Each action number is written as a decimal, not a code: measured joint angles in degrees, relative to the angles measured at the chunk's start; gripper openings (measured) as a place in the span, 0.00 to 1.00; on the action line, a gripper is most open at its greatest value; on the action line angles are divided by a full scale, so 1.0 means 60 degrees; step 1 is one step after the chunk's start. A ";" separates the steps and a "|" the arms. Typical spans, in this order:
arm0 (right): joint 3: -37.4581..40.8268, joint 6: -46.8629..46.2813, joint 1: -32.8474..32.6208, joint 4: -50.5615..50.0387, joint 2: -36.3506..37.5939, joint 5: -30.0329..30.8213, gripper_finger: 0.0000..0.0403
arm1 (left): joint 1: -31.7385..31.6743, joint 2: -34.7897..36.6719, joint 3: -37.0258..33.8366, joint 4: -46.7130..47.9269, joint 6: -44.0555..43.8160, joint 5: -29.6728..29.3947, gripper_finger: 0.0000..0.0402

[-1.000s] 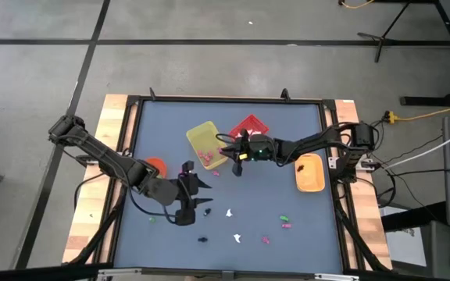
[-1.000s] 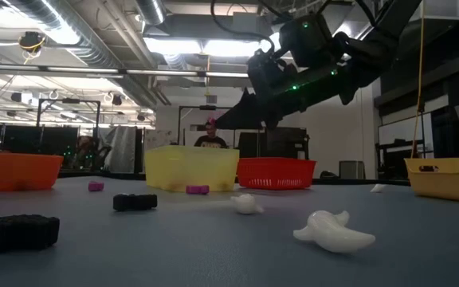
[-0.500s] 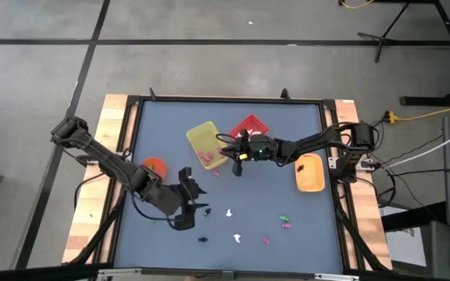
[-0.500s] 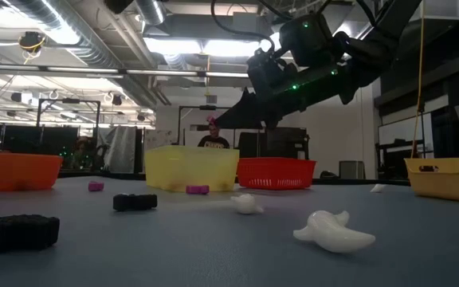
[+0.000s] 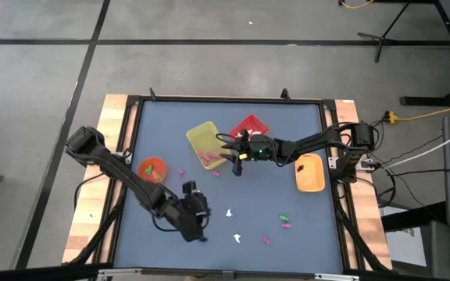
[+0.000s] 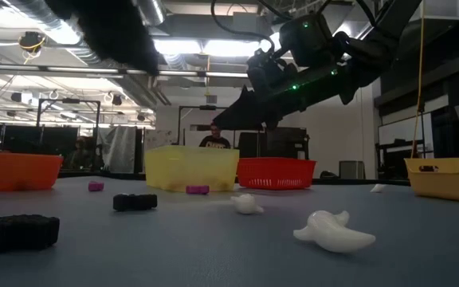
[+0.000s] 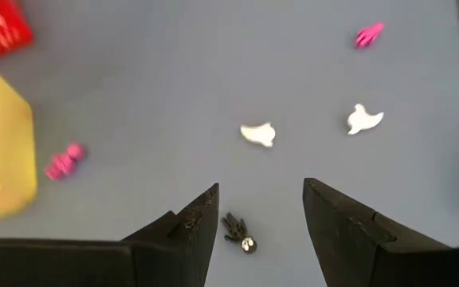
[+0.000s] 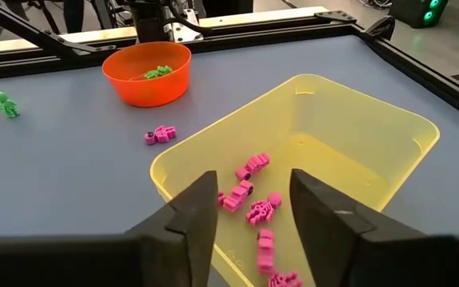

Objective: Sort Halloween decoration
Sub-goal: Put the black skeleton toy into the light orange bin

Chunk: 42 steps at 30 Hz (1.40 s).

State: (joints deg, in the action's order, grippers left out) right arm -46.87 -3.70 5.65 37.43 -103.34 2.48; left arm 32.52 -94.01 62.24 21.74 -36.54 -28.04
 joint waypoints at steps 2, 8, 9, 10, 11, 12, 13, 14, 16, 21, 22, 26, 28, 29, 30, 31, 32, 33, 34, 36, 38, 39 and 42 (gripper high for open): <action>0.0000 0.0000 0.0000 0.0000 0.0002 0.0000 0.42 | 0.0046 -0.0292 -0.0002 0.0010 -0.0462 0.0001 0.42; 0.0000 -0.0002 0.0000 -0.0007 0.0002 0.0005 0.46 | 0.0112 -0.1195 0.0000 0.0005 -0.1377 0.0019 0.42; 0.0000 -0.0003 0.0000 -0.0007 0.0002 0.0006 0.46 | 0.0116 -0.1338 -0.0004 0.0010 -0.1498 0.0016 0.42; 0.0000 -0.0002 0.0000 -0.0007 0.0002 0.0006 0.46 | 0.0119 -0.1476 -0.0002 0.0012 -0.1631 0.0021 0.42; 0.0000 -0.0004 0.0000 -0.0007 0.0002 0.0004 0.46 | 0.0118 -0.1599 -0.0004 0.0010 -0.1726 0.0028 0.42; 0.0000 -0.0004 0.0000 -0.0010 0.0002 0.0007 0.46 | 0.0114 -0.1716 -0.0004 0.0009 -0.1850 0.0024 0.42; 0.0000 -0.0004 0.0000 -0.0015 0.0002 0.0006 0.46 | 0.0112 -0.1826 -0.0004 0.0006 -0.1909 0.0023 0.42; 0.0000 -0.0004 0.0000 -0.0015 0.0002 0.0007 0.46 | 0.0112 -0.1927 0.0000 0.0010 -0.1926 0.0027 0.42; 0.0000 -0.0004 0.0000 -0.0018 0.0002 0.0007 0.46 | 0.0112 -0.2087 -0.0004 0.0011 -0.1930 0.0025 0.42; 0.0000 -0.0004 0.0000 -0.0072 0.0002 0.0007 0.46 | 0.0112 -0.2354 -0.0004 0.0002 -0.1930 0.0036 0.42; 0.0000 -0.0004 0.0000 -0.0071 0.0002 0.0007 0.46 | 0.0112 -0.2408 -0.0004 0.0002 -0.1930 0.0037 0.42; 0.0000 -0.0004 0.0000 -0.0069 0.0002 0.0007 0.46 | 0.0112 -0.2654 -0.0004 -0.0137 -0.2002 0.0063 0.42; 0.0000 -0.0004 0.0000 -0.0069 0.0002 0.0007 0.46 | 0.0117 -0.2794 0.0007 -0.0232 -0.2154 0.0050 0.42; 0.0000 -0.0004 0.0000 -0.0074 0.0002 0.0008 0.46 | 0.0120 -0.2837 0.0008 -0.0261 -0.2178 0.0028 0.42; 0.0000 -0.0004 0.0000 -0.0073 0.0002 0.0010 0.46 | 0.0126 -0.2861 0.0012 -0.0262 -0.2178 0.0022 0.42; 0.0000 -0.0004 0.0000 -0.0076 0.0002 0.0007 0.46 | 0.0126 -0.2893 0.0015 -0.0264 -0.2183 0.0023 0.42; 0.0000 -0.0004 0.0000 -0.0076 0.0006 0.0011 0.46 | 0.0126 -0.2909 0.0015 -0.0264 -0.2200 0.0017 0.42; 0.0000 -0.0004 0.0000 -0.0087 0.0006 0.0011 0.46 | 0.0126 -0.2916 0.0015 -0.0264 -0.2256 0.0001 0.42; 0.0000 -0.0004 0.0000 -0.0109 0.0006 0.0011 0.46 | 0.0126 -0.2916 0.0015 -0.0267 -0.2327 0.0008 0.42; 0.0000 -0.0004 0.0000 -0.0168 0.0006 0.0011 0.46 | 0.0122 -0.2923 0.0015 -0.0270 -0.2363 0.0014 0.42; 0.0000 -0.0004 0.0000 -0.0227 0.0006 0.0011 0.46 | 0.0122 -0.2927 0.0015 -0.0267 -0.2360 0.0039 0.41; 0.0000 -0.0004 0.0000 -0.0259 0.0006 0.0011 0.46 | 0.0122 -0.2927 0.0015 -0.0267 -0.2360 0.0048 0.40; 0.0000 -0.0004 0.0000 -0.0283 0.0006 0.0007 0.46 | 0.0122 -0.2931 0.0015 -0.0273 -0.2357 0.0075 0.37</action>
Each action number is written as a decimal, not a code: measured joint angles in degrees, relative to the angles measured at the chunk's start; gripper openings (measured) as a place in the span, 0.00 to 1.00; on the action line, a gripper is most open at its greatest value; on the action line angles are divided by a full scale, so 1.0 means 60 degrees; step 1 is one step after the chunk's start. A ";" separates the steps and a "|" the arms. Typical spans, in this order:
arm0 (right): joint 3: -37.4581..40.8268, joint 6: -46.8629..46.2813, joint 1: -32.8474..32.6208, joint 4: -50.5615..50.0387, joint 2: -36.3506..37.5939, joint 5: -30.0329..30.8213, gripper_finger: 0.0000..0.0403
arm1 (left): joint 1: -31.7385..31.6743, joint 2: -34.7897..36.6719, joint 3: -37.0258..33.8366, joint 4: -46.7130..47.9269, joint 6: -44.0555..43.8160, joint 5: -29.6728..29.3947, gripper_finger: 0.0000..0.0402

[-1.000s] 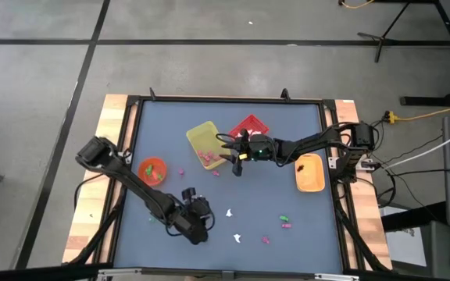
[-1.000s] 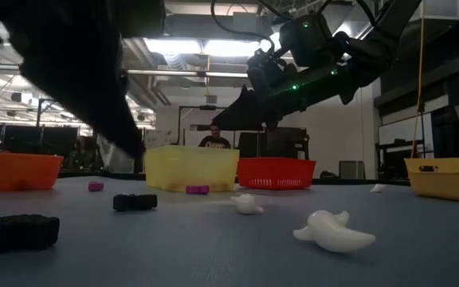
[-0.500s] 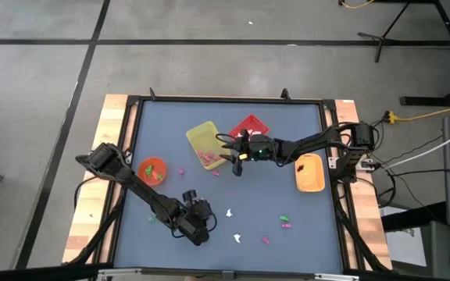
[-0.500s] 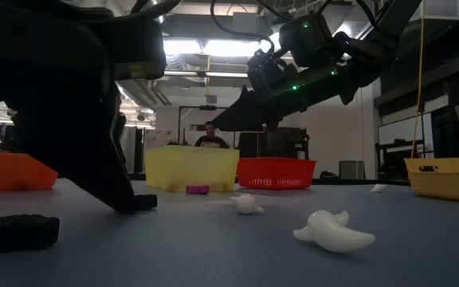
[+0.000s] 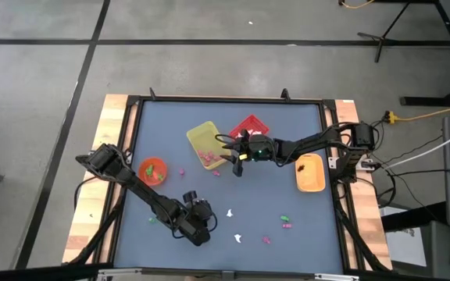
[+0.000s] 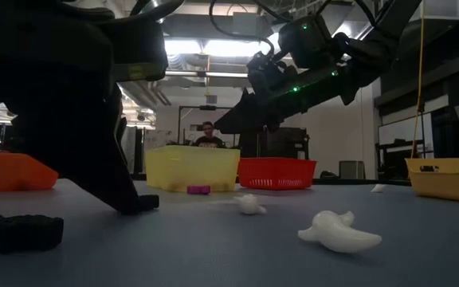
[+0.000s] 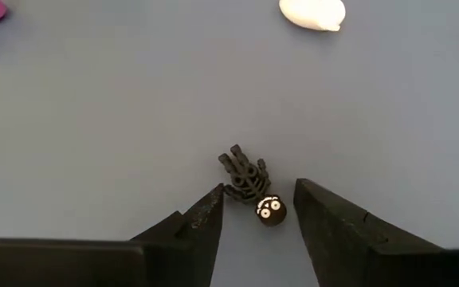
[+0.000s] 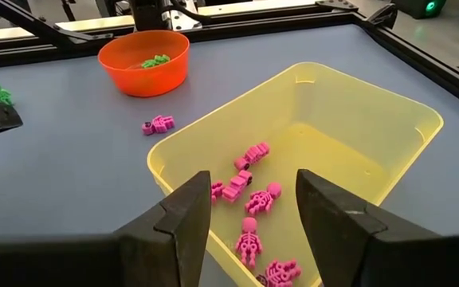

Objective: Sort Halloween decoration
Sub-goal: Put the black skeleton toy into the light orange bin

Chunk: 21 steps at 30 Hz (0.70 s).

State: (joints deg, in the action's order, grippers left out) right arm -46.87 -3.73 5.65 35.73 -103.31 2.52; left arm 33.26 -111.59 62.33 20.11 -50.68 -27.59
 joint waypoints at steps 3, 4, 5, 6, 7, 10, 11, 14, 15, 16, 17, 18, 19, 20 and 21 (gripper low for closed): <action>0.0000 0.0000 0.0000 0.0004 0.0000 0.0000 0.46 | 0.0000 -0.0006 0.0007 -0.0006 -0.0001 0.0030 0.32; 0.0000 0.0000 0.0000 0.0006 0.0000 0.0000 0.46 | 0.0000 -0.0009 0.0007 -0.0002 0.0000 0.0041 0.31; 0.0000 0.0000 0.0000 0.0006 0.0002 -0.0003 0.46 | 0.0000 -0.0011 0.0007 0.0000 0.0000 0.0046 0.29; 0.0000 0.0000 0.0000 0.0006 0.0004 -0.0028 0.46 | 0.0000 -0.0011 0.0005 -0.0002 0.0000 0.0052 0.28; 0.0000 0.0000 0.0000 0.0006 0.0004 -0.0071 0.46 | 0.0000 -0.0011 0.0003 -0.0003 0.0000 0.0059 0.26; 0.0000 0.0000 0.0000 0.0010 0.0004 -0.0164 0.46 | 0.0000 -0.0015 0.0007 -0.0005 0.0004 0.0070 0.22; 0.0000 0.0000 0.0000 0.0010 0.0004 -0.0216 0.46 | 0.0000 -0.0015 0.0007 -0.0002 0.0004 0.0068 0.21; 0.0000 -0.0004 0.0000 0.0010 0.0004 -0.0353 0.46 | 0.0000 -0.0015 0.0003 0.0002 0.0007 0.0055 0.18; 0.0000 -0.0004 -0.0003 0.0011 0.0004 -0.0357 0.46 | 0.0000 -0.0015 0.0003 0.0005 0.0007 0.0052 0.17; 0.0000 -0.0003 -0.0008 0.0013 0.0004 -0.0357 0.46 | 0.0000 -0.0015 0.0003 0.0005 0.0011 0.0050 0.16; 0.0000 -0.0004 -0.0010 0.0013 0.0004 -0.0356 0.46 | 0.0000 -0.0015 0.0002 0.0005 0.0023 0.0050 0.15; 0.0000 -0.0001 -0.0009 0.0013 0.0004 -0.0357 0.46 | 0.0000 -0.0015 0.0000 0.0005 0.0033 0.0050 0.15; 0.0000 -0.0004 -0.0009 0.0017 0.0004 -0.0357 0.46 | 0.0000 -0.0015 0.0000 0.0005 0.0033 0.0050 0.14; 0.0000 -0.0004 -0.0010 0.0017 0.0004 -0.0380 0.46 | 0.0000 -0.0015 0.0000 0.0005 0.0033 0.0047 0.14; 0.0000 -0.0004 -0.0008 0.0017 0.0004 -0.0533 0.46 | 0.0000 -0.0015 0.0000 0.0002 0.0033 0.0047 0.14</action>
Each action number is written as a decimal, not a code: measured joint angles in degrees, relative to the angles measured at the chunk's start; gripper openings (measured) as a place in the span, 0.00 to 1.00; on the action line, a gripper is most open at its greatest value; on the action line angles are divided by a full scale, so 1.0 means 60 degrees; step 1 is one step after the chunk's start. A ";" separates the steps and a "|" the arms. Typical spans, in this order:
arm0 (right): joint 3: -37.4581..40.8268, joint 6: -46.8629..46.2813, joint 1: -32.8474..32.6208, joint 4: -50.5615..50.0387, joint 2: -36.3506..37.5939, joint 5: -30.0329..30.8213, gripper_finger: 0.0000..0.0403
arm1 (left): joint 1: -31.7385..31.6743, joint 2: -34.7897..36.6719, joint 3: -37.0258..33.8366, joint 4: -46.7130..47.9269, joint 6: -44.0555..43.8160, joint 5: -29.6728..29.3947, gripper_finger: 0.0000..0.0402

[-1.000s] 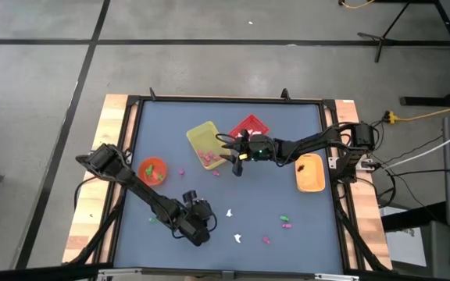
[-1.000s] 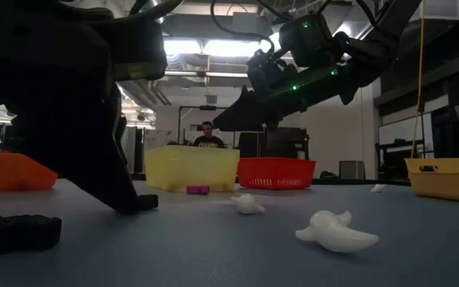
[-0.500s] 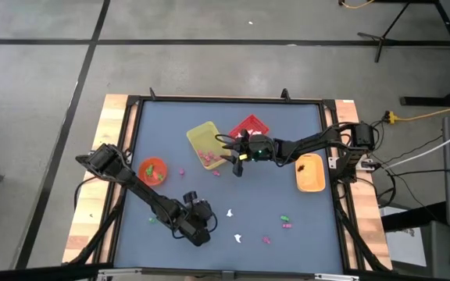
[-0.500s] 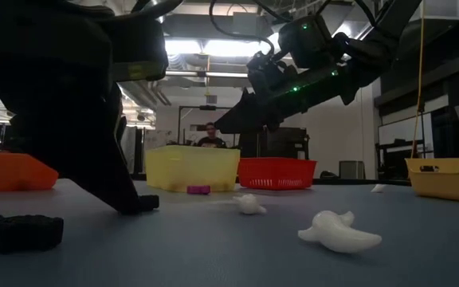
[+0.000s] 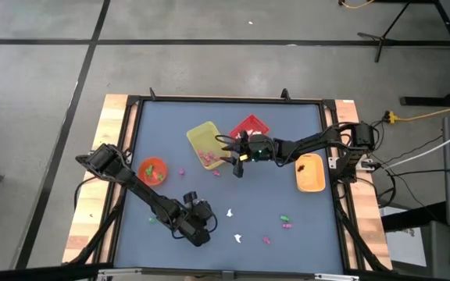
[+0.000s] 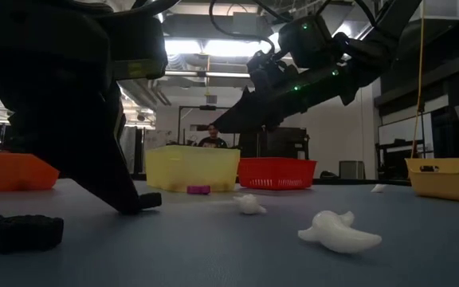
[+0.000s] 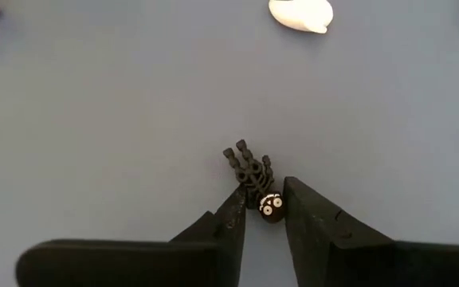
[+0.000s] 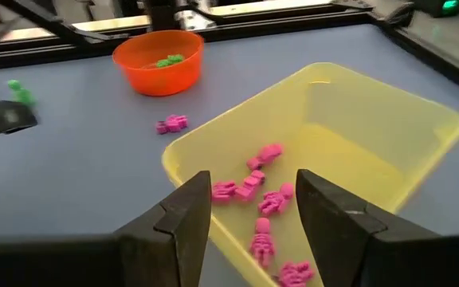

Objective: Sort Halloween decoration
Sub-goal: Put the black skeleton toy into the light orange bin

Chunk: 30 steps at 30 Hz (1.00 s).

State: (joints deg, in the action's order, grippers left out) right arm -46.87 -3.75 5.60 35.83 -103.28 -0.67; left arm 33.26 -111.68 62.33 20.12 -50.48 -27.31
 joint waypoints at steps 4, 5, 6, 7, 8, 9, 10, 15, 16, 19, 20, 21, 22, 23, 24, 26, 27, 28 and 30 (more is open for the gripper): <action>0.0000 -0.0004 0.0001 0.0012 0.0000 -0.1579 0.46 | 0.0000 -0.0001 -0.0011 -0.0080 0.0005 -0.0013 0.14; 0.0000 -0.0005 0.0000 0.0011 0.0000 -0.2106 0.46 | 0.0000 -0.0004 -0.0011 -0.0096 0.0007 -0.0035 0.14; 0.0000 -0.0042 -0.0007 0.0014 0.0000 -0.2676 0.46 | 0.0000 -0.0004 -0.0015 -0.0108 0.0007 -0.0062 0.14; 0.0000 -0.0118 -0.0059 0.0011 0.0000 -0.3215 0.46 | 0.0000 -0.0004 -0.0017 -0.0133 0.0007 -0.0085 0.14; 0.0000 -0.0240 -0.0097 0.0011 0.0000 -0.3717 0.46 | 0.0000 -0.0007 -0.0018 -0.0165 0.0007 -0.0098 0.14; 0.0000 -0.0324 -0.0185 0.0011 0.0000 -0.4088 0.46 | 0.0000 -0.0007 -0.0018 -0.0224 0.0007 -0.0105 0.14; 0.0000 -0.0379 -0.0287 0.0012 0.0000 -0.4367 0.46 | -0.0004 -0.0014 -0.0018 -0.0293 0.0007 -0.0116 0.14; 0.0000 -0.0382 -0.1067 0.0011 0.0000 -0.4666 0.46 | -0.0004 -0.0027 -0.0029 -0.0611 0.0015 -0.0352 0.14; 0.0000 -0.0349 -0.1232 0.0008 0.0000 -0.4657 0.46 | -0.0005 -0.0036 -0.0031 -0.0673 0.0018 -0.0428 0.14; 0.0000 -0.0326 -0.1678 0.0008 0.0000 -0.4430 0.46 | -0.0026 -0.0048 -0.0033 -0.0770 0.0018 -0.0540 0.14; 0.0000 -0.0322 -0.1816 0.0007 0.0000 -0.4287 0.46 | -0.0029 -0.0051 -0.0033 -0.0790 0.0016 -0.0557 0.14; 0.0001 -0.0317 -0.1937 0.0006 0.0000 -0.4146 0.46 | -0.0029 -0.0051 -0.0033 -0.0816 0.0018 -0.0583 0.14; 0.0000 -0.0310 -0.2053 0.0005 0.0000 -0.3997 0.46 | -0.0029 -0.0051 -0.0036 -0.0859 0.0018 -0.0616 0.14; 0.0000 -0.0299 -0.2165 0.0004 0.0000 -0.3837 0.46 | -0.0029 -0.0057 -0.0036 -0.0933 0.0018 -0.0686 0.14; 0.0002 -0.0284 -0.2259 0.0004 0.0000 -0.3755 0.46 | -0.0031 -0.0066 -0.0039 -0.1030 0.0018 -0.0796 0.14; 0.0000 -0.0167 -0.2428 0.0006 0.0000 -0.3631 0.46 | -0.0047 -0.0077 -0.0040 -0.1258 0.0061 -0.0986 0.14; 0.0004 -0.0076 -0.2504 0.0004 0.0000 -0.3631 0.46 | -0.0066 -0.0073 -0.0040 -0.1412 0.0192 -0.1092 0.14; 0.0002 -0.0040 -0.2575 0.0007 0.0000 -0.3629 0.46 | -0.0066 -0.0073 -0.0040 -0.1587 0.0363 -0.1137 0.14; 0.0000 -0.0040 -0.2695 0.0004 0.0000 -0.3627 0.46 | -0.0085 -0.0073 -0.0040 -0.1947 0.0803 -0.1137 0.14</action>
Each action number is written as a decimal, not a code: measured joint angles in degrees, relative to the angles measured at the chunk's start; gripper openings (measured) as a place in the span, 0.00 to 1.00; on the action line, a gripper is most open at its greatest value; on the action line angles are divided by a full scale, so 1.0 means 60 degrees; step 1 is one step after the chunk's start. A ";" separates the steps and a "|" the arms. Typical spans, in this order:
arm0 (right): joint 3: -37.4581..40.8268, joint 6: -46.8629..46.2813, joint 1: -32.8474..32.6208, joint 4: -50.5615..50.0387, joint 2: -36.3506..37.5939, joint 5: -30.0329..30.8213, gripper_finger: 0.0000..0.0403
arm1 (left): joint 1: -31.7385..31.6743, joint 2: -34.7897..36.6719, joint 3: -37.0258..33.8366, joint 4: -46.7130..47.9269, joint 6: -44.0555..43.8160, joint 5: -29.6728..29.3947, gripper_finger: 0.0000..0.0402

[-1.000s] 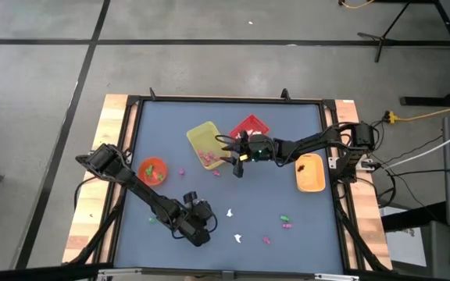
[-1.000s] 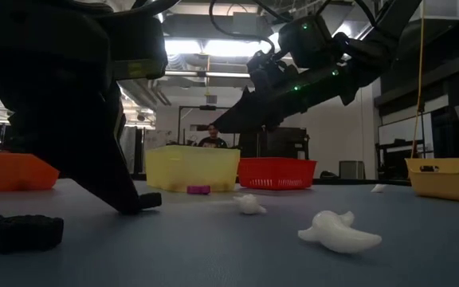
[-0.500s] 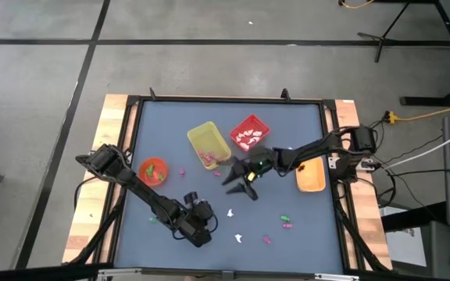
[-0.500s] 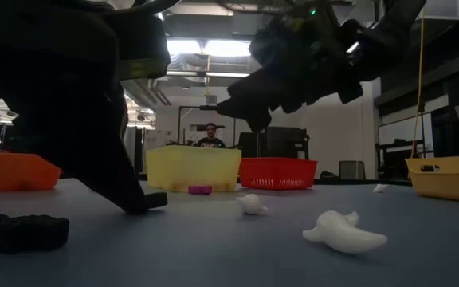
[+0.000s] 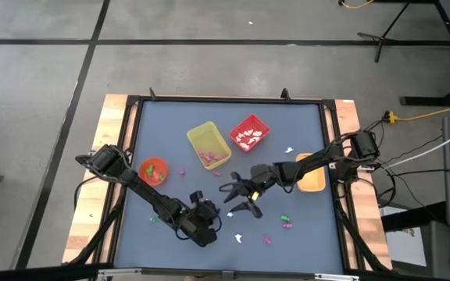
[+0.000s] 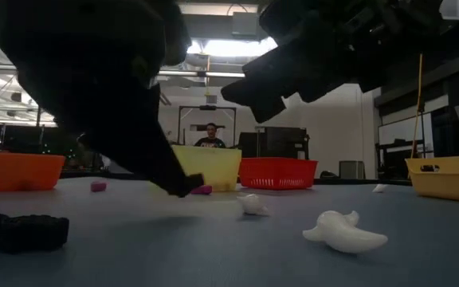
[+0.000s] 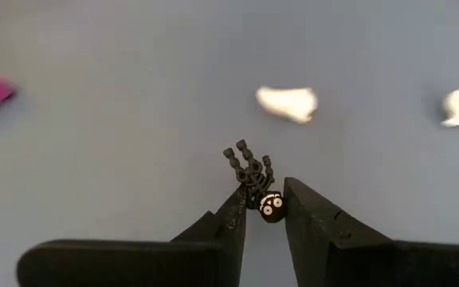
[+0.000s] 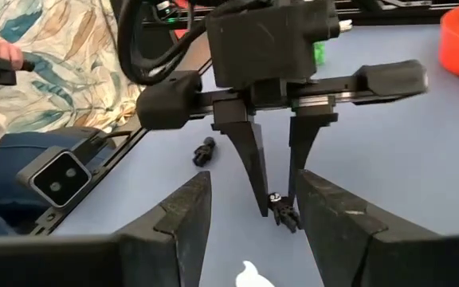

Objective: Sort Halloween decoration
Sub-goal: Put the black skeleton toy into the light orange bin

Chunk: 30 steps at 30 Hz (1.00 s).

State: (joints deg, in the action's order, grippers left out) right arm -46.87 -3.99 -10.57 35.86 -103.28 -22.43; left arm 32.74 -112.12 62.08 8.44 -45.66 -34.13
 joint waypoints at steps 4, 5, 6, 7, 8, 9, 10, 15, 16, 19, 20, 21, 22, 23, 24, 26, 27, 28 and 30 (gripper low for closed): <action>0.0004 0.0004 -0.0137 -0.0025 0.0000 0.0036 0.46 | -0.0048 0.0016 0.0000 -0.0836 0.0922 -0.0023 0.14; 0.0004 0.0004 -0.0167 -0.0025 0.0000 0.0035 0.46 | -0.0057 0.0018 0.0000 -0.1034 0.1210 -0.0073 0.14; 0.0004 0.0004 -0.0201 -0.0028 0.0000 0.0036 0.46 | -0.0058 0.0018 0.0000 -0.1226 0.1491 -0.0145 0.14; 0.0004 0.0004 -0.0204 -0.0049 0.0000 0.0036 0.46 | -0.0061 0.0018 0.0000 -0.1410 0.1776 -0.0220 0.14; 0.0004 0.0004 -0.0209 -0.0065 0.0000 0.0027 0.46 | -0.0064 0.0022 0.0000 -0.1581 0.2046 -0.0262 0.14; 0.0004 0.0004 -0.0245 -0.0074 0.0000 -0.0010 0.46 | -0.0075 0.0033 0.0004 -0.1741 0.2277 -0.0294 0.14; 0.0004 0.0004 -0.0247 -0.0082 0.0000 -0.0020 0.46 | -0.0071 0.0033 0.0004 -0.1891 0.2484 -0.0331 0.14; 0.0004 0.0007 -0.0245 -0.0362 0.0000 -0.0037 0.46 | -0.0071 0.0036 0.0009 -0.2507 0.3244 -0.0502 0.14; 0.0004 0.0007 -0.0244 -0.0475 0.0000 -0.0037 0.46 | -0.0071 0.0036 0.0011 -0.2599 0.3355 -0.0511 0.14; 0.0004 0.0011 -0.0247 -0.0806 0.0000 -0.0040 0.46 | -0.0067 0.0047 0.0015 -0.2770 0.3470 -0.0654 0.14; 0.0004 0.0011 -0.0247 -0.0928 0.0000 -0.0040 0.46 | -0.0064 0.0047 0.0015 -0.2796 0.3470 -0.0728 0.14; 0.0004 0.0011 -0.0247 -0.1030 0.0000 -0.0040 0.46 | -0.0064 0.0051 0.0018 -0.2803 0.3470 -0.0746 0.14; 0.0004 0.0008 -0.0247 -0.1090 0.0000 -0.0044 0.46 | -0.0064 0.0051 0.0018 -0.2799 0.3473 -0.0806 0.14; 0.0004 0.0011 -0.0247 -0.1117 0.0000 -0.0044 0.46 | -0.0064 0.0051 0.0018 -0.2796 0.3470 -0.0864 0.14; 0.0004 0.0011 -0.0247 -0.1137 0.0000 -0.0044 0.46 | -0.0064 0.0051 0.0018 -0.2796 0.3470 -0.0921 0.14; 0.0004 0.0011 -0.0247 -0.1151 0.0000 -0.0048 0.46 | -0.0064 0.0051 0.0018 -0.2799 0.3470 -0.0948 0.14; 0.0004 0.0011 -0.0247 -0.1149 0.0000 -0.0045 0.46 | -0.0071 0.0051 0.0018 -0.2797 0.3470 -0.0955 0.14; 0.0004 0.0011 -0.0247 -0.1142 0.0000 -0.0048 0.46 | -0.0079 0.0051 0.0018 -0.2796 0.3470 -0.0969 0.14; 0.0004 0.0011 -0.0247 -0.1142 0.0000 -0.0048 0.46 | -0.0094 0.0051 0.0018 -0.2797 0.3463 -0.0979 0.14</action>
State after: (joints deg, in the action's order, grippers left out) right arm -46.85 -3.92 -12.05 29.01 -103.28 -22.72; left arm 32.18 -111.81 62.19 -8.35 -24.88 -40.01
